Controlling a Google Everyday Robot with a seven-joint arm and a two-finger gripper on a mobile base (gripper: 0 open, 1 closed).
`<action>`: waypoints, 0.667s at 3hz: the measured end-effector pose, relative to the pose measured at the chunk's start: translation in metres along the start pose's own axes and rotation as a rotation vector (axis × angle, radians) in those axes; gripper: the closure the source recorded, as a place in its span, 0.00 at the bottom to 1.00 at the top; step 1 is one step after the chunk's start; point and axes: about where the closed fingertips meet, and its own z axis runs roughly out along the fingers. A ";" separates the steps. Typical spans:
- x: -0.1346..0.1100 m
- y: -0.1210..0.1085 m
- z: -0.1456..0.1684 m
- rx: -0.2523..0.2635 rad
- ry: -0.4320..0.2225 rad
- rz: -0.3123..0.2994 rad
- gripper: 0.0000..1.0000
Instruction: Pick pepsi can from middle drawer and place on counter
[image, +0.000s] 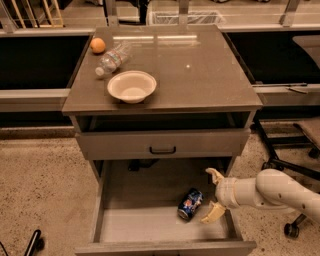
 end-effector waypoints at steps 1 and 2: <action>0.017 -0.011 0.019 0.060 0.002 0.042 0.00; 0.031 -0.004 0.046 0.039 -0.014 0.141 0.00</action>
Offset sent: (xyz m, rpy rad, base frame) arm 0.0161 0.0200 -0.0872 0.1202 0.1708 -0.1889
